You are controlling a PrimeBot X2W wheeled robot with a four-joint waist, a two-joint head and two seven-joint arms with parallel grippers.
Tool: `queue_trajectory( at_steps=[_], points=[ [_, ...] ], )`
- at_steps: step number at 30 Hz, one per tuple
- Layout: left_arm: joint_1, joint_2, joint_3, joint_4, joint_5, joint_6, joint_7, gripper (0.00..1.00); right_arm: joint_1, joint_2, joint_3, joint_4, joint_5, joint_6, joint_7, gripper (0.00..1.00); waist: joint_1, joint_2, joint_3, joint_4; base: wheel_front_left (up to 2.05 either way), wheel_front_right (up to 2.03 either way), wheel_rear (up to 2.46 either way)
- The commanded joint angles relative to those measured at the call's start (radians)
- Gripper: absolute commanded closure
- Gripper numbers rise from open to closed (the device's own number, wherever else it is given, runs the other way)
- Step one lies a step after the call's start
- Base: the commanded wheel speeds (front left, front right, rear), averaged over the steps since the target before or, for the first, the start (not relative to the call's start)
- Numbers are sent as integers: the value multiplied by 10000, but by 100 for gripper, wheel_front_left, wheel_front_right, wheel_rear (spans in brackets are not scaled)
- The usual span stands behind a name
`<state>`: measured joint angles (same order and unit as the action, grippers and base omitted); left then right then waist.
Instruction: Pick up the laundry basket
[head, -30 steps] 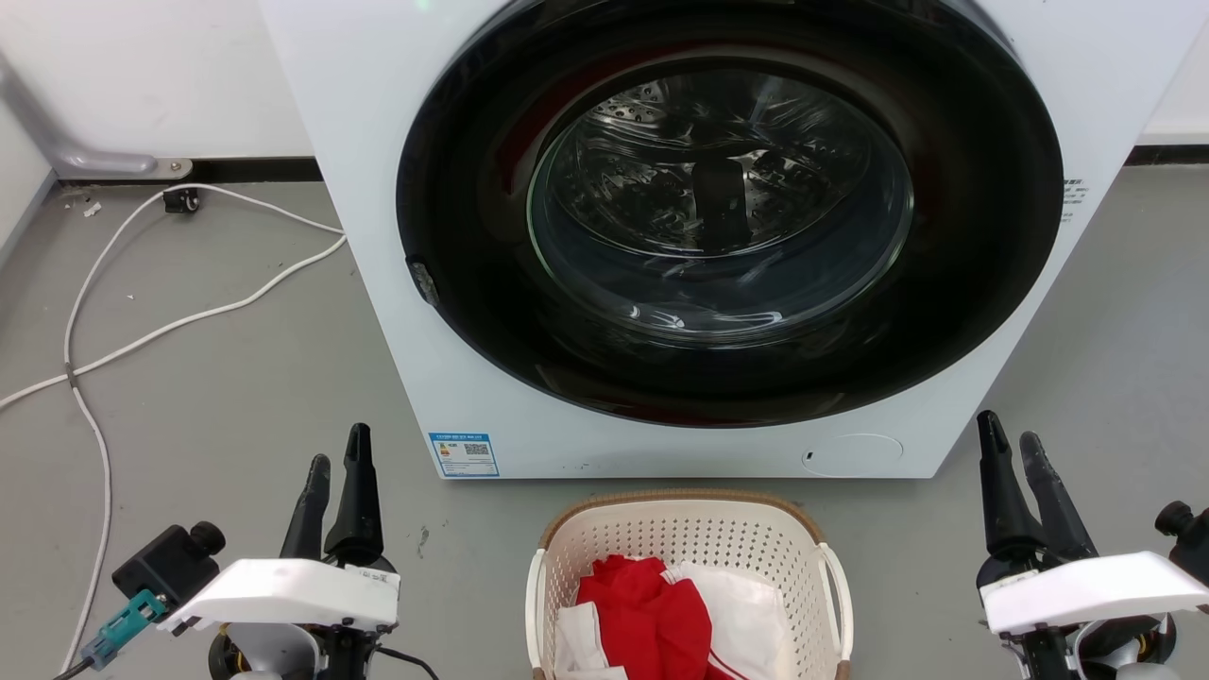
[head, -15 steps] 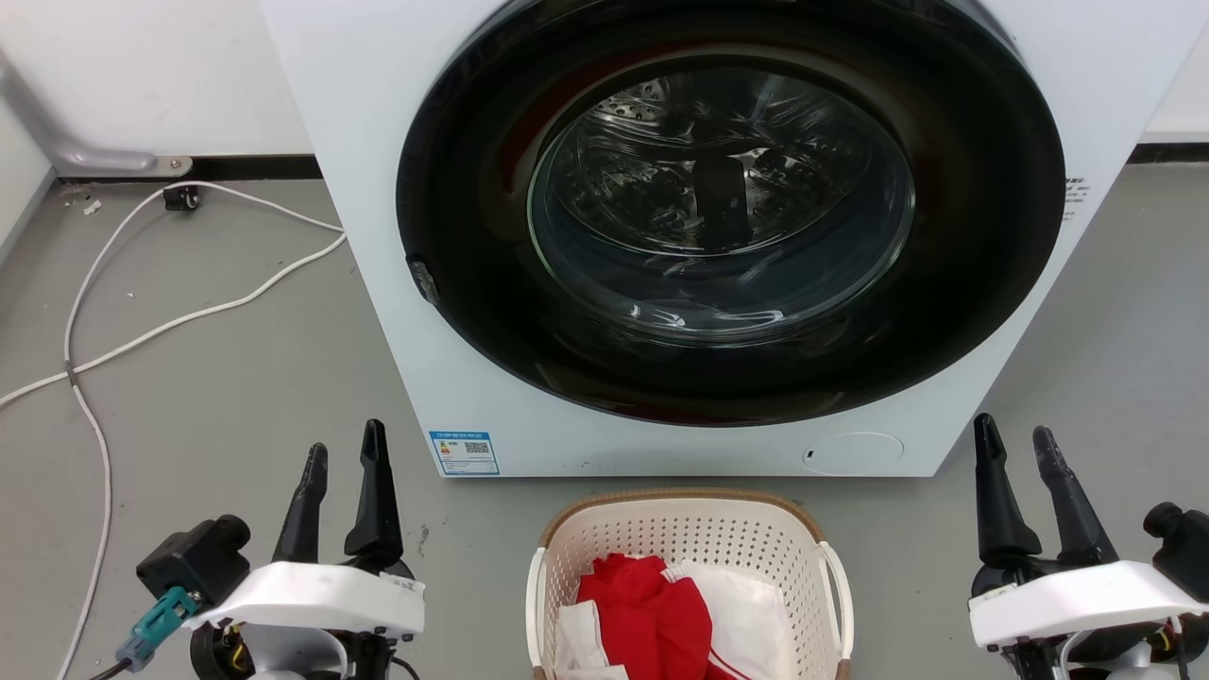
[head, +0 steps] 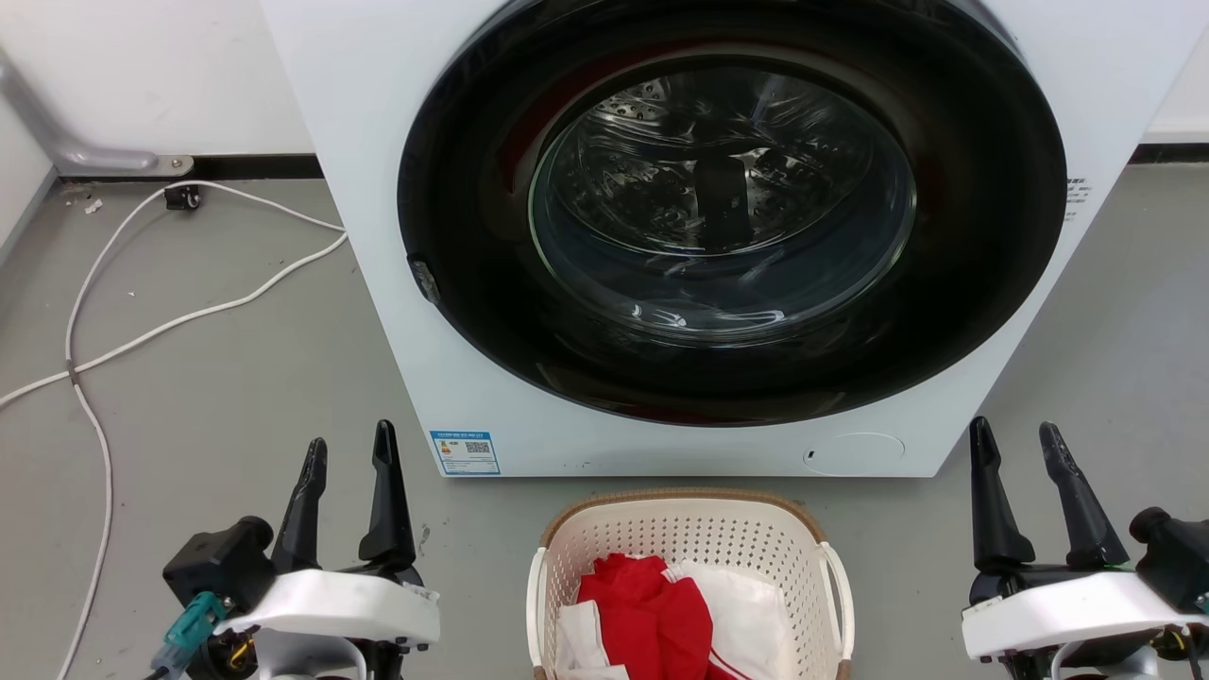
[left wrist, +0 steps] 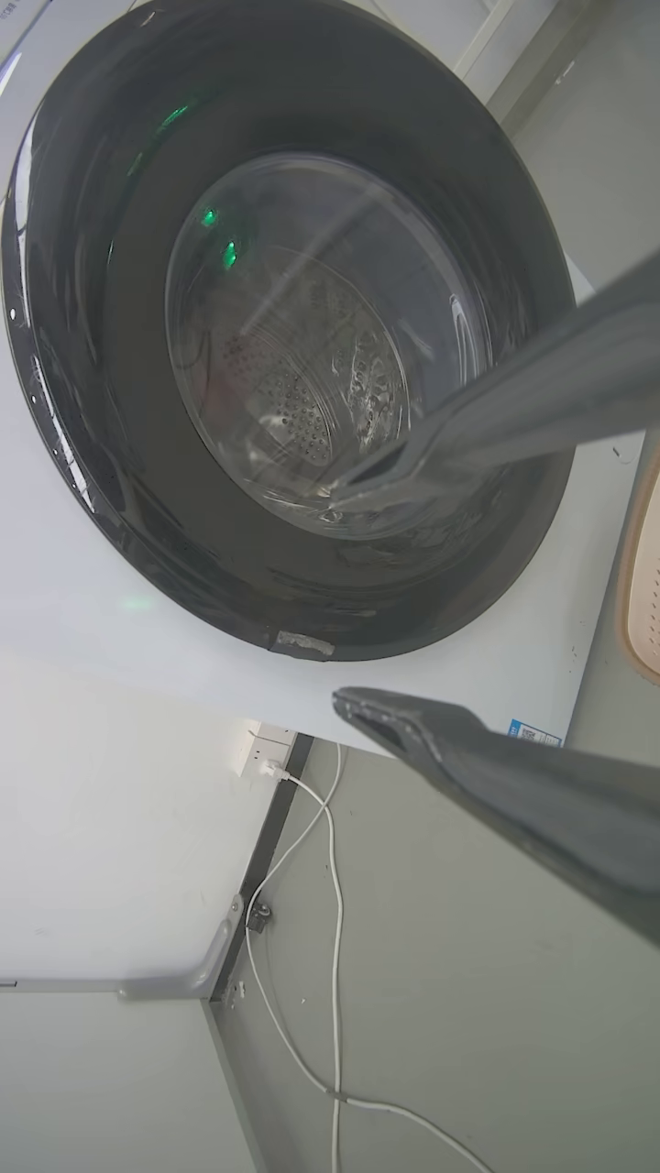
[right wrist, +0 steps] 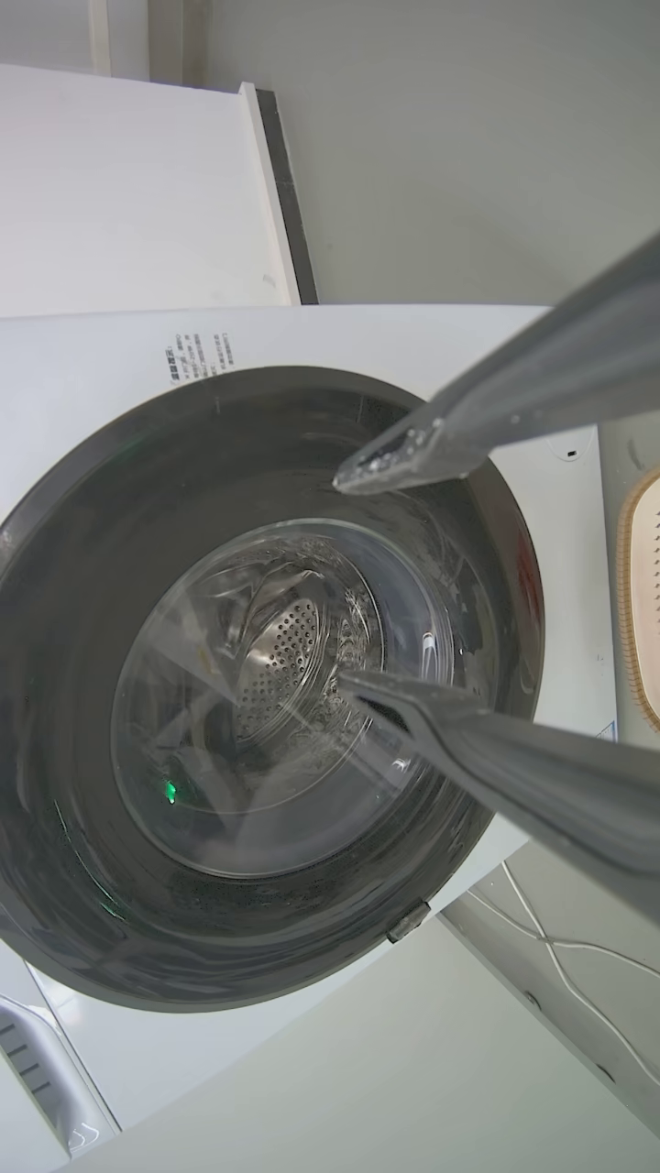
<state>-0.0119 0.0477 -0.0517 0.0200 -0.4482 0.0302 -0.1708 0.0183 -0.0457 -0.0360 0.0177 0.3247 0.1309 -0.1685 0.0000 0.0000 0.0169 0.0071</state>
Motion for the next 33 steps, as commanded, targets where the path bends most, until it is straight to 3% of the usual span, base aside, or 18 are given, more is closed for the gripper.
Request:
queue_trajectory(
  at_steps=[1,33],
  points=[
    [40,34,-20,-126,203,54,-72,0,11,-52,19,-141,-198,-3,-92,0,0,0,-1,3,0,0,0],
    [330,37,-397,-158,3049,453,-743,0,343,-64,100,-422,-2990,-2,-769,0,0,0,-35,71,0,0,0]
  ],
)
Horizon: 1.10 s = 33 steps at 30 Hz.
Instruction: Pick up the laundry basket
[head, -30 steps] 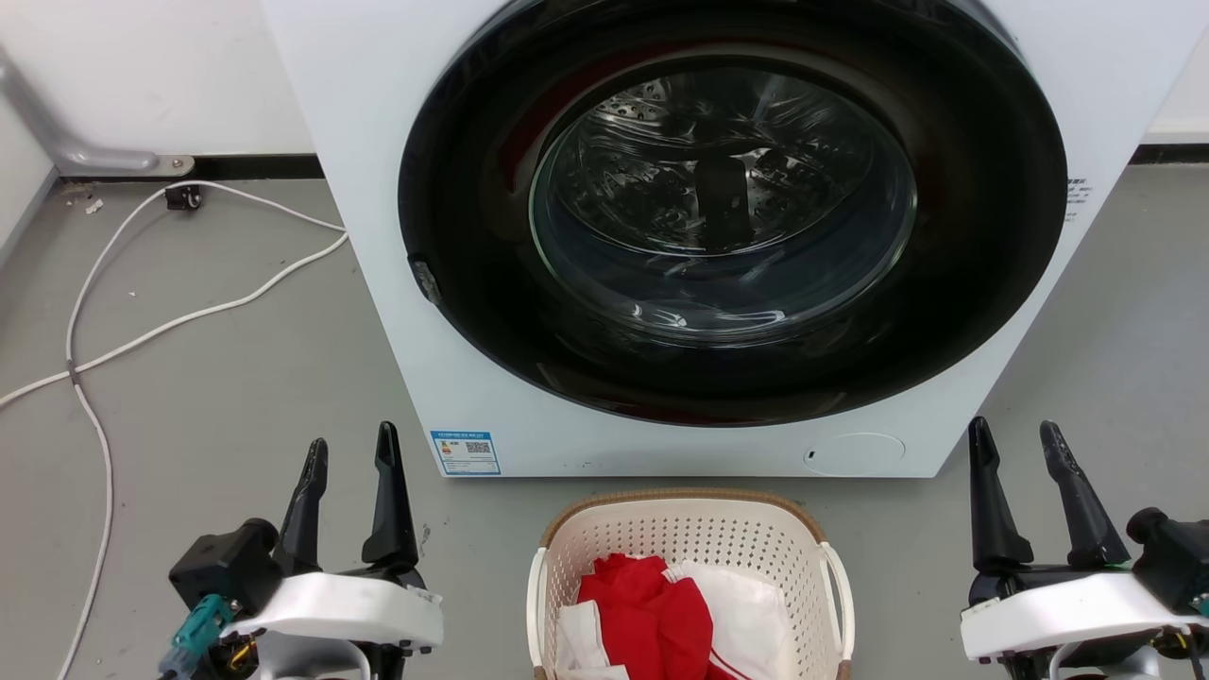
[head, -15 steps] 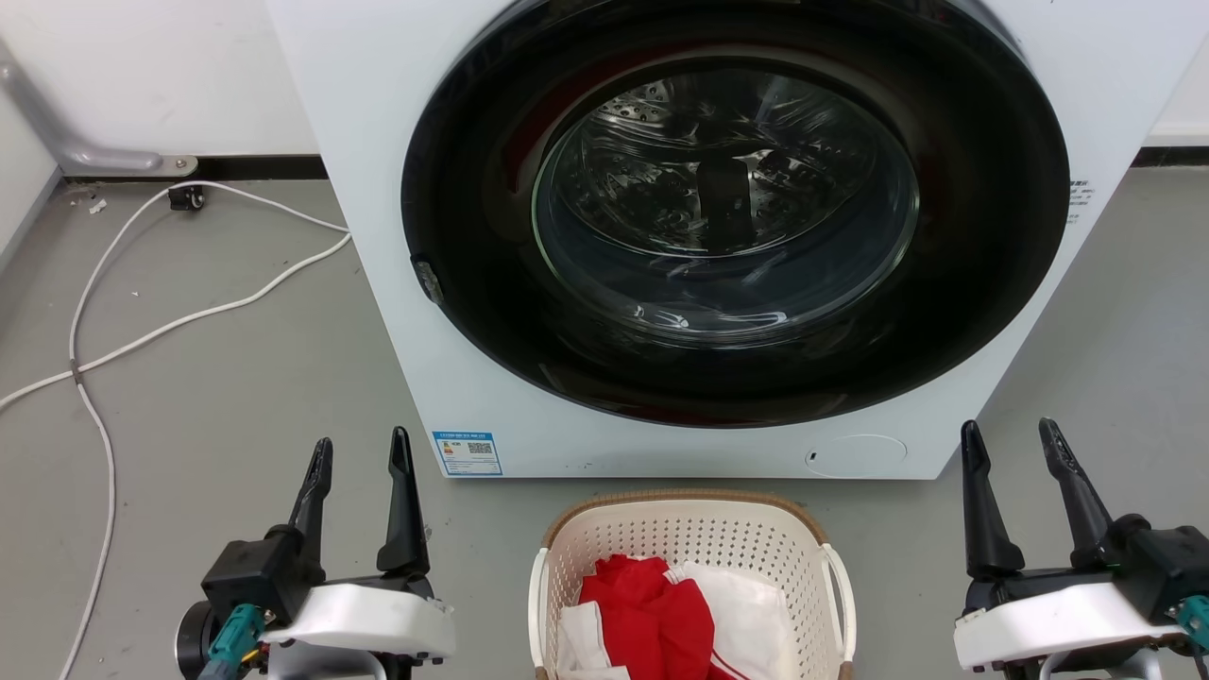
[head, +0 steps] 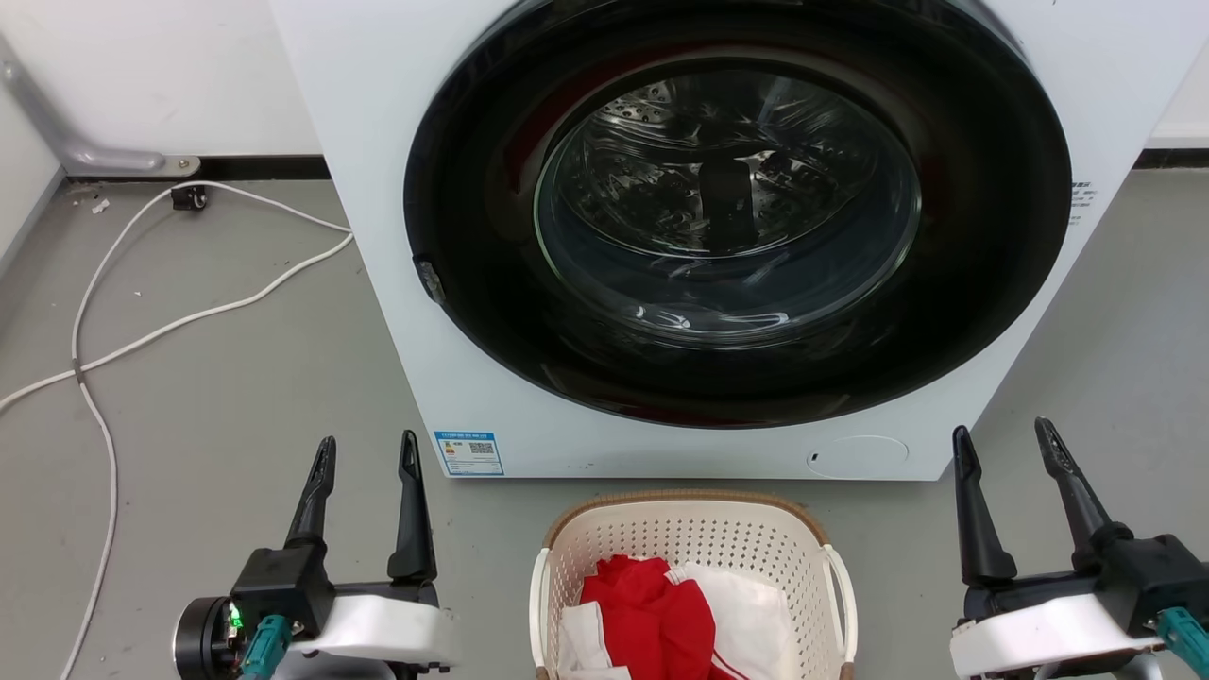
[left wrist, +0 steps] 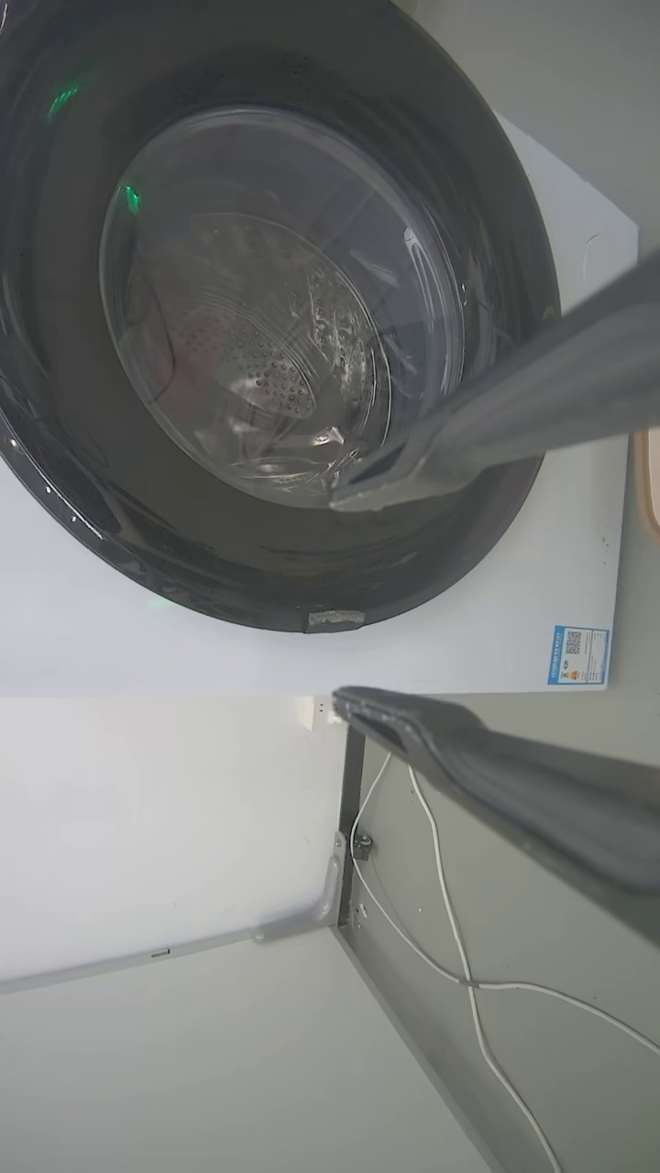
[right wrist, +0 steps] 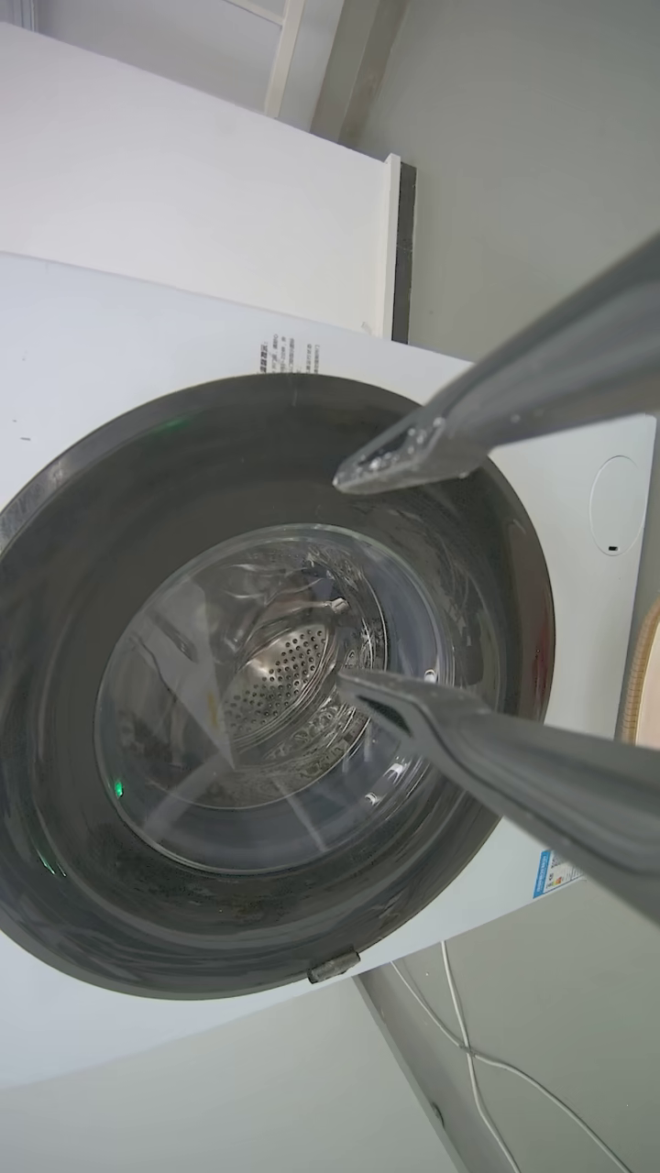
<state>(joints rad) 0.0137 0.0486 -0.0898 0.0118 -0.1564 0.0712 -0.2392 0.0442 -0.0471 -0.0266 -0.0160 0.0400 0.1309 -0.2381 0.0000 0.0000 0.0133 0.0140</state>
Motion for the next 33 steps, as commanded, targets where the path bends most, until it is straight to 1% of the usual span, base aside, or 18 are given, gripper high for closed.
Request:
queue_trajectory(
  at_steps=[1,13,33],
  points=[
    [79,27,-17,-88,200,55,-70,0,82,-51,6,-92,-214,-3,-86,0,0,0,3,6,0,0,0],
    [230,27,-66,-119,1038,186,-288,0,219,-55,32,-150,-1046,-3,-284,0,0,0,14,20,0,0,0],
    [236,27,3,117,967,171,-267,0,186,-53,-6,91,-869,-3,-274,0,0,0,85,37,0,0,0]
  ],
)
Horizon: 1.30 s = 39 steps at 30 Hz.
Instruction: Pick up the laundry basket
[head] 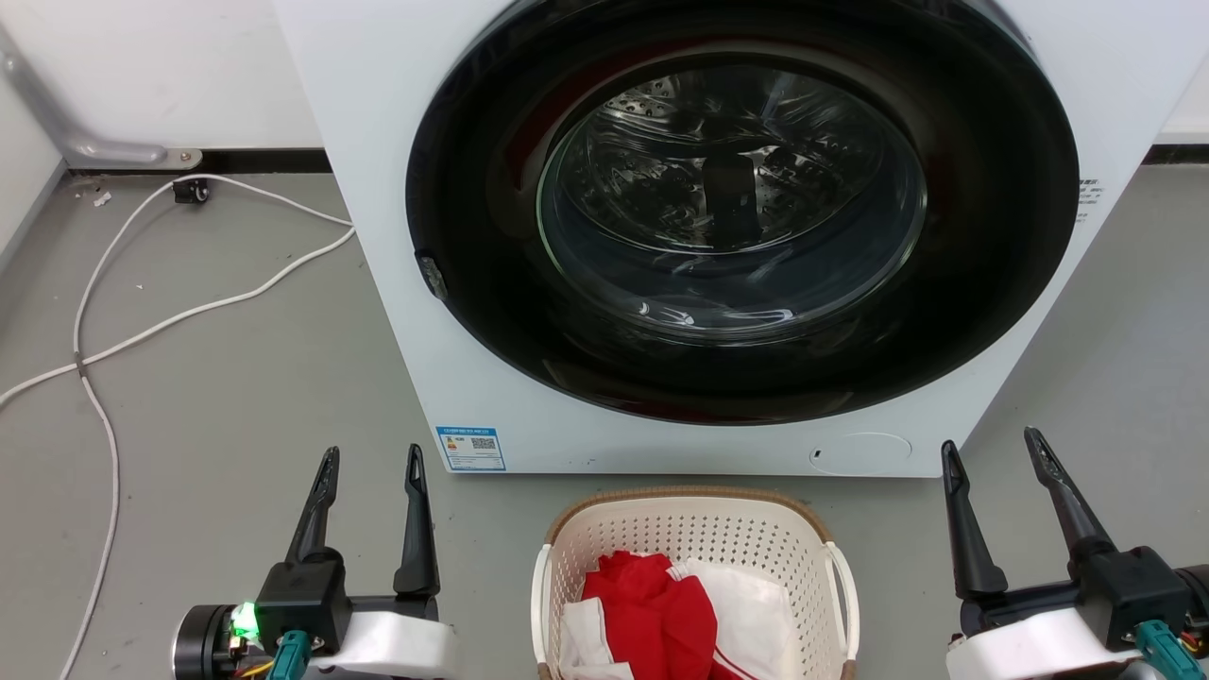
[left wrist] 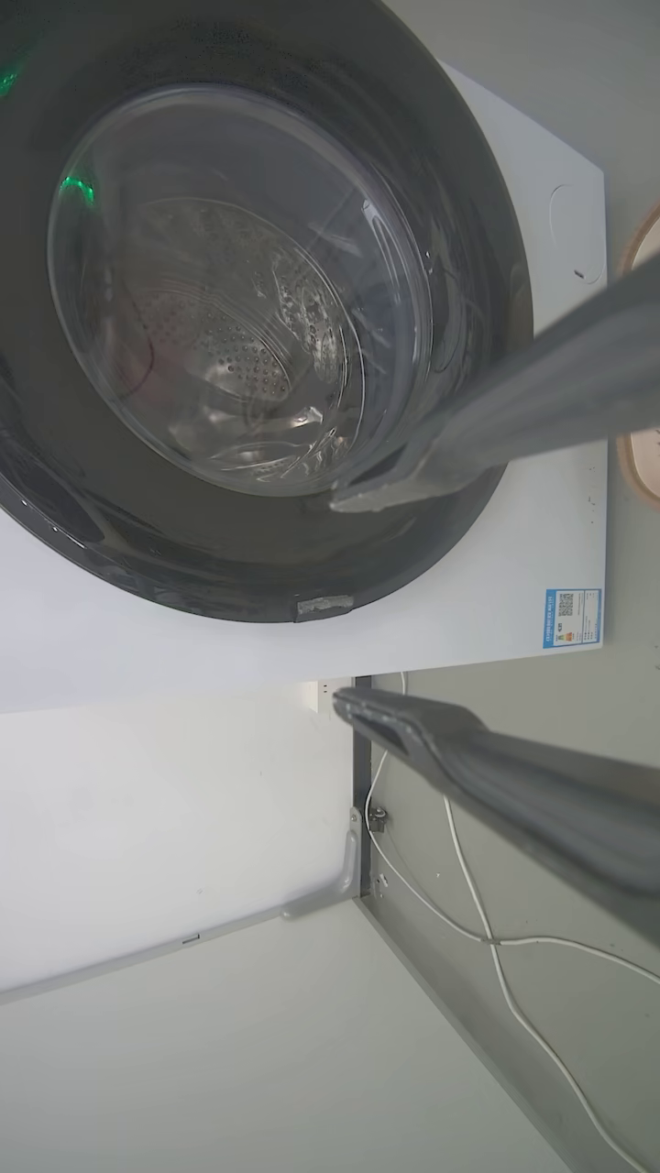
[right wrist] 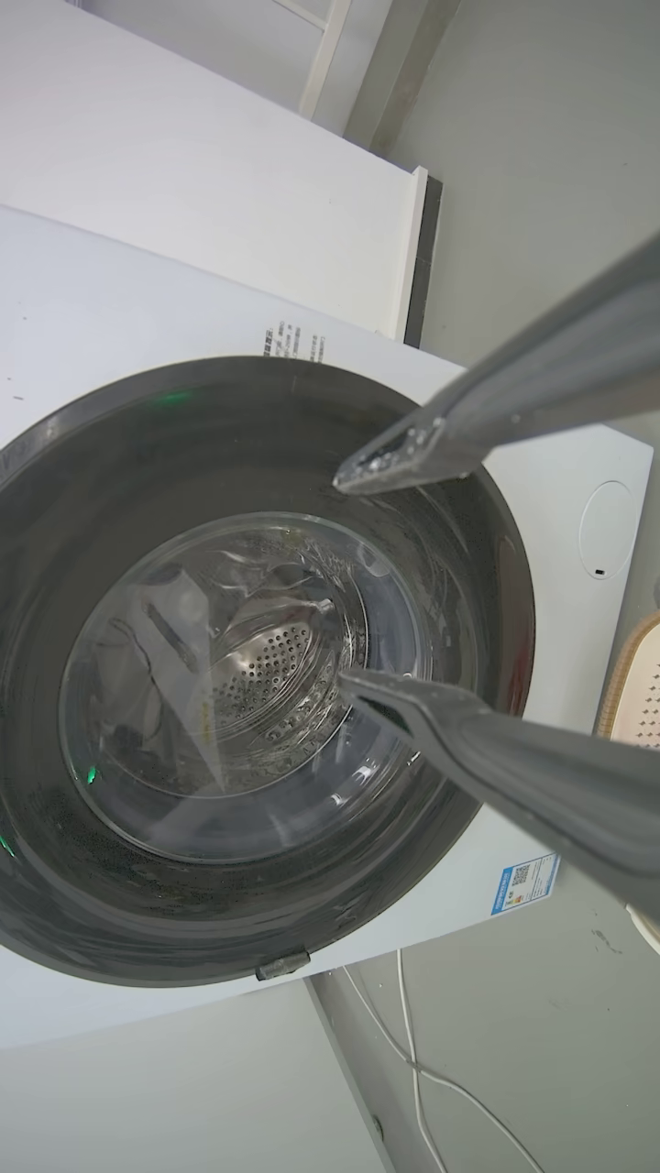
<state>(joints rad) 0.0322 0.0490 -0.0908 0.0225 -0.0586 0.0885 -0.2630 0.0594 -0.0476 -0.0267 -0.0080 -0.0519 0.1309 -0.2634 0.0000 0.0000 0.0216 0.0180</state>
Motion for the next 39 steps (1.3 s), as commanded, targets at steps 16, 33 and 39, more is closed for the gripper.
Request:
queue_trajectory(
  at_steps=[16,33,39],
  points=[
    [-413,20,-214,599,-25,-185,-28,0,-287,-46,-62,281,-143,-3,-21,0,0,0,330,-45,0,0,0],
    [-2611,22,-703,3533,-362,-606,-28,0,-2082,-42,-390,2399,-1043,-5,-21,0,0,0,2613,-368,0,0,0],
    [-3496,22,-706,4876,-477,-783,-28,0,-2876,-34,-417,3641,-1369,-6,-20,0,0,0,3504,-476,0,0,0]
  ],
)
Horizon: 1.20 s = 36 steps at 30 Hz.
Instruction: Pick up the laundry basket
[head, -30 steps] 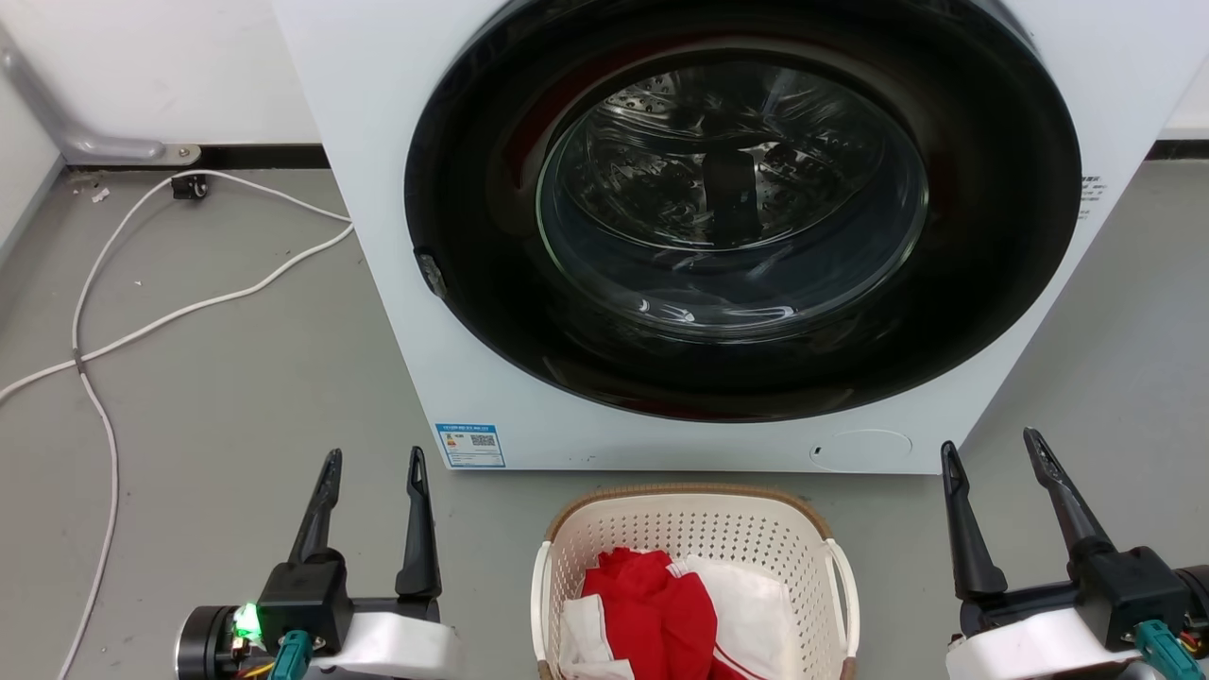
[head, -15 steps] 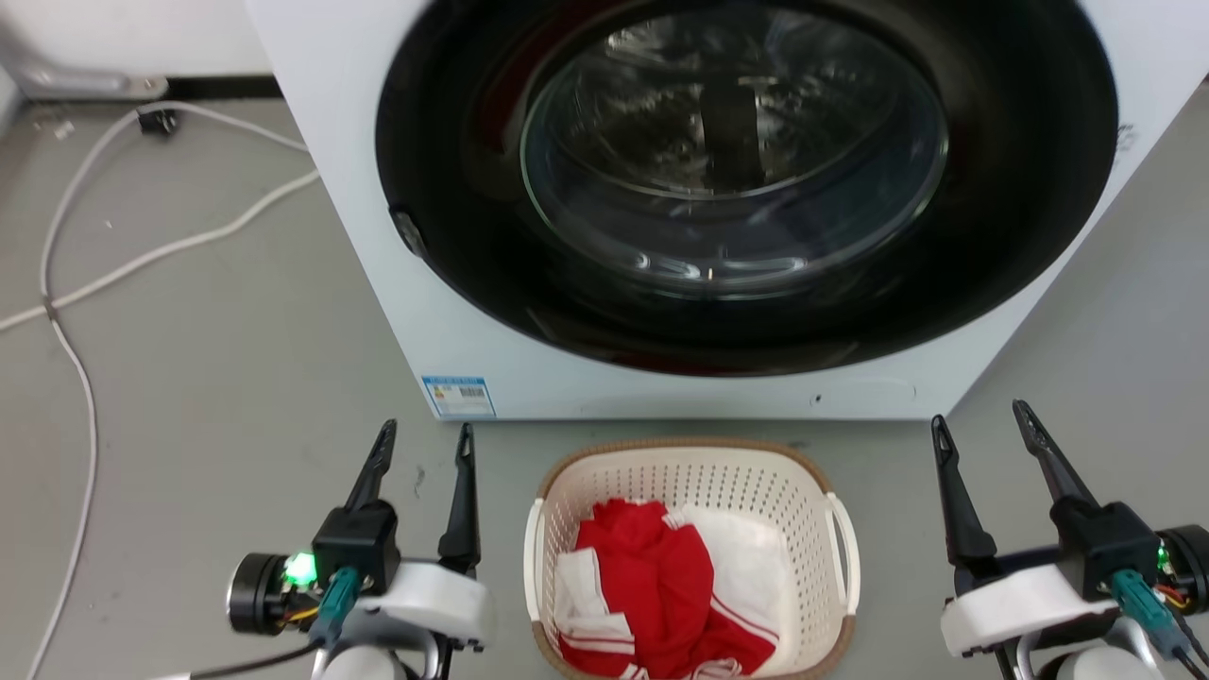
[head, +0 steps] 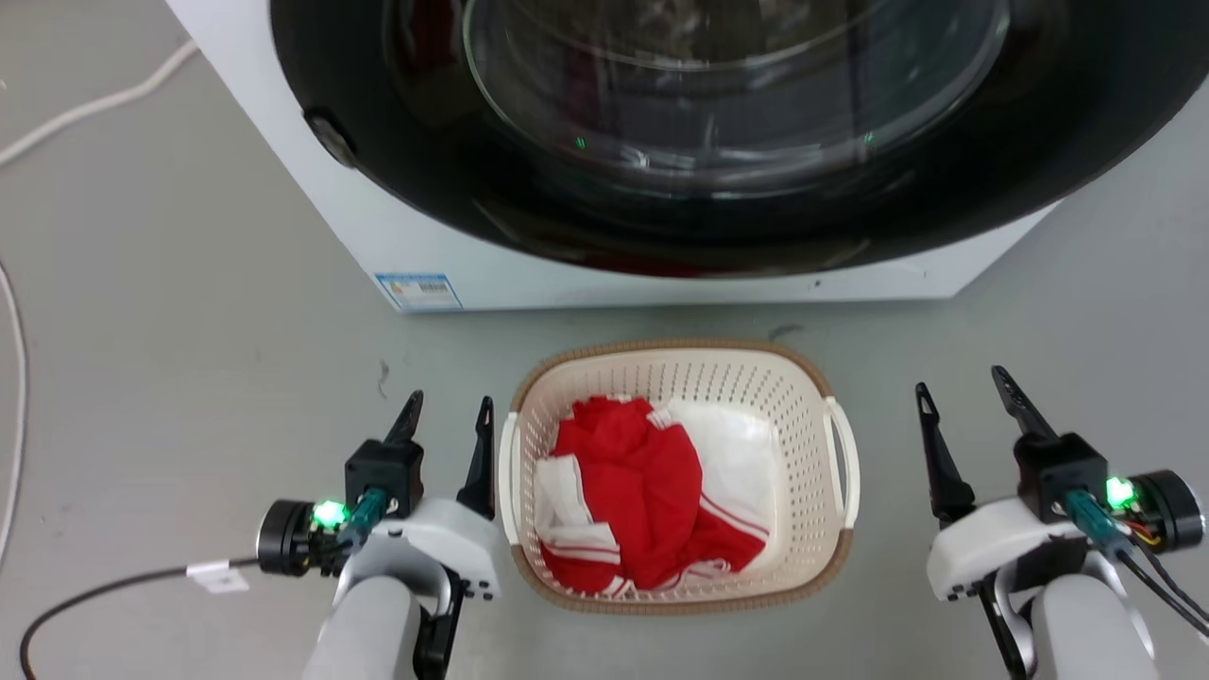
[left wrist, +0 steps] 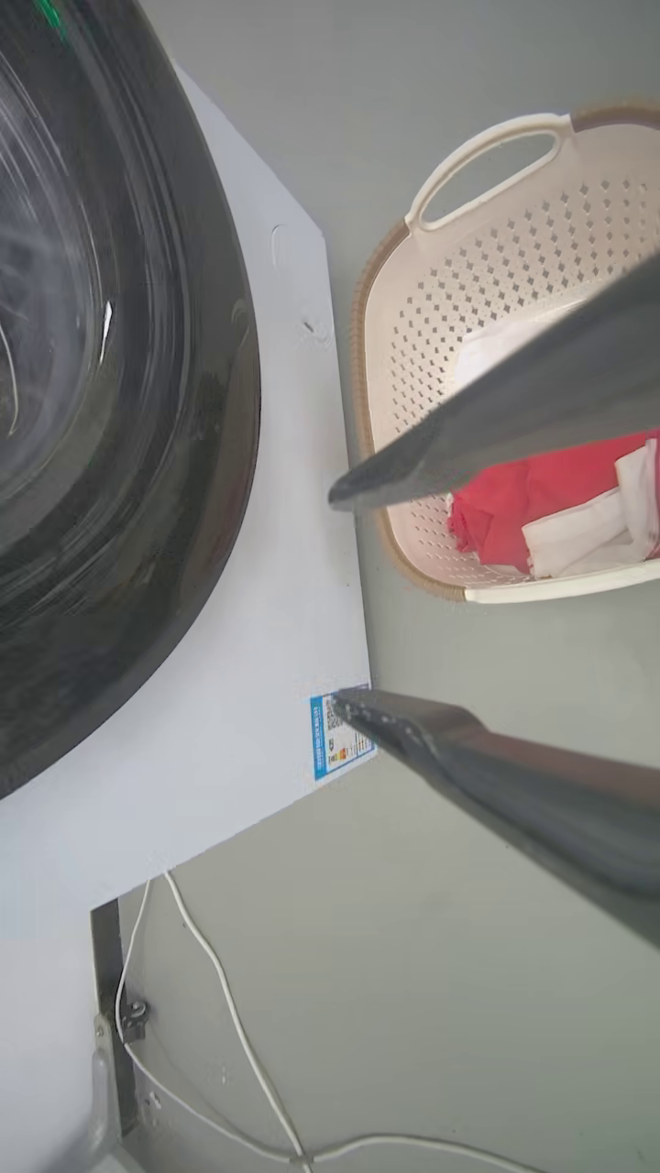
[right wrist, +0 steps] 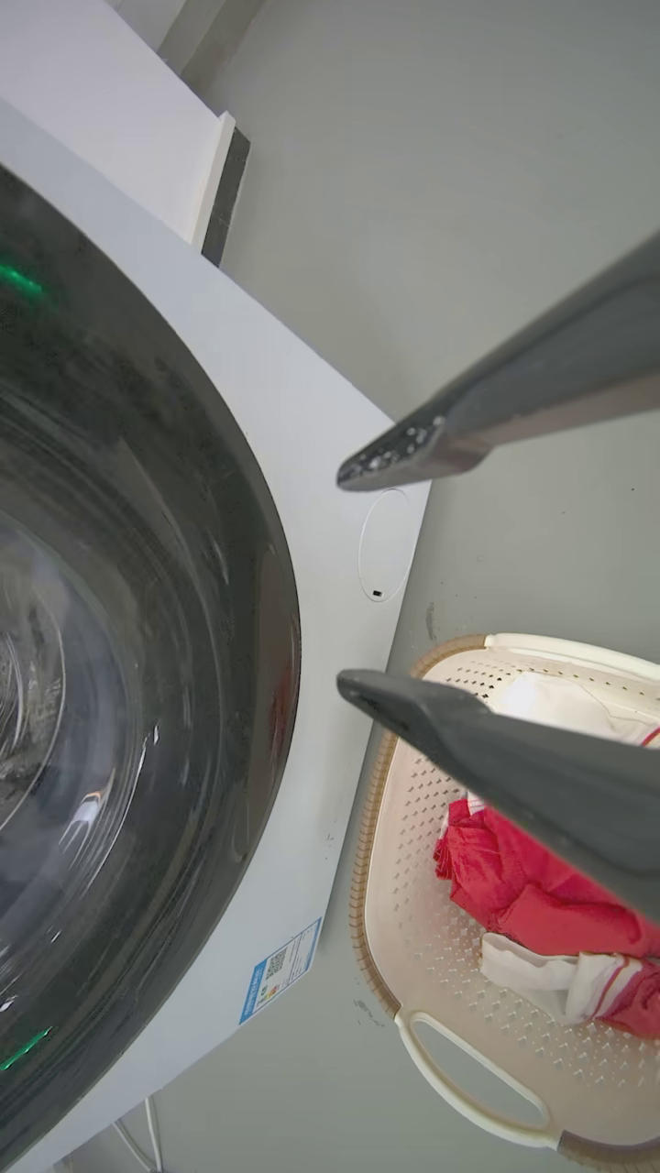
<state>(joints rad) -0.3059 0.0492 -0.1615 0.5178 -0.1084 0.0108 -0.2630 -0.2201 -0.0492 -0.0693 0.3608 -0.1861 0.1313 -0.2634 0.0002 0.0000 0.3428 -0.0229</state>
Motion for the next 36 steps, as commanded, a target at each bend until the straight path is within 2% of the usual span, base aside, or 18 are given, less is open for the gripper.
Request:
queue_trajectory(
  at_steps=[1,11,21,29,36],
  points=[
    [-263,20,6,134,0,-30,-28,0,-231,-20,30,118,-84,-10,-21,0,-2,0,431,-71,0,0,0],
    [-1759,20,26,2041,-23,-452,-28,0,-1654,-22,277,1567,-438,-10,-21,0,-2,0,1961,-161,0,0,0],
    [-2918,18,-124,3513,-174,-597,-28,0,-2735,-20,129,3382,-855,-10,-20,0,-2,0,3115,-141,0,0,0],
    [-3661,20,-682,4722,-609,-750,-28,0,-3587,-20,20,4983,-1139,-10,-20,0,-2,0,3945,-119,0,0,0],
    [-4278,20,-1154,5339,-986,-740,-28,0,-4294,-20,15,5908,-1278,-10,-21,0,-2,0,4552,-97,0,0,0]
  ],
)
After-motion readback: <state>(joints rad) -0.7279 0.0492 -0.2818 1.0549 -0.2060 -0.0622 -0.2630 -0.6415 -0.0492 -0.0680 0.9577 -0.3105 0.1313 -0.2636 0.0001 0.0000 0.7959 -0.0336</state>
